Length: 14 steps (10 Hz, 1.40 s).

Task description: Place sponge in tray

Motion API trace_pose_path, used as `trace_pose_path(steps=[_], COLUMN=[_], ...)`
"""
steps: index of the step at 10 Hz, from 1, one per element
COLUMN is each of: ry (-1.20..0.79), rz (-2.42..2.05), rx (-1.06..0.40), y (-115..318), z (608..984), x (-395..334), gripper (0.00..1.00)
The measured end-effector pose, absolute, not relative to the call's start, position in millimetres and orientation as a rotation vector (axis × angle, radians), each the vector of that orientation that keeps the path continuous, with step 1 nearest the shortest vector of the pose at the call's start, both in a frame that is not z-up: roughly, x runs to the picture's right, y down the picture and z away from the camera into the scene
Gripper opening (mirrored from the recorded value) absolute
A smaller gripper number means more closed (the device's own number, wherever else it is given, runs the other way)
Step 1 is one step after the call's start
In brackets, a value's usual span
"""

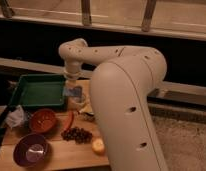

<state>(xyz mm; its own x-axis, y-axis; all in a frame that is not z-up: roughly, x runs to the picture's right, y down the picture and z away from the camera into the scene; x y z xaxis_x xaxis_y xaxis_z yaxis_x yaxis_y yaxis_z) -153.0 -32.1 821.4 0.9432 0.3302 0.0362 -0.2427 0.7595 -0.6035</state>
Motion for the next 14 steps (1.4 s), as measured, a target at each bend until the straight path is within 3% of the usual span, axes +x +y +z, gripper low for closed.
trace_pose_path(steps=[4,11,14], ry=[-0.144,-0.297,-0.368], rz=[0.306,0.117,0.188], rx=[-0.634,-0.665,-0.603], y=[-32.5,-26.0,-41.1], z=[822.0,777.4,798.7], x=[-154.8,-255.4,-277.8], gripper=[0.00,0.00,0.00])
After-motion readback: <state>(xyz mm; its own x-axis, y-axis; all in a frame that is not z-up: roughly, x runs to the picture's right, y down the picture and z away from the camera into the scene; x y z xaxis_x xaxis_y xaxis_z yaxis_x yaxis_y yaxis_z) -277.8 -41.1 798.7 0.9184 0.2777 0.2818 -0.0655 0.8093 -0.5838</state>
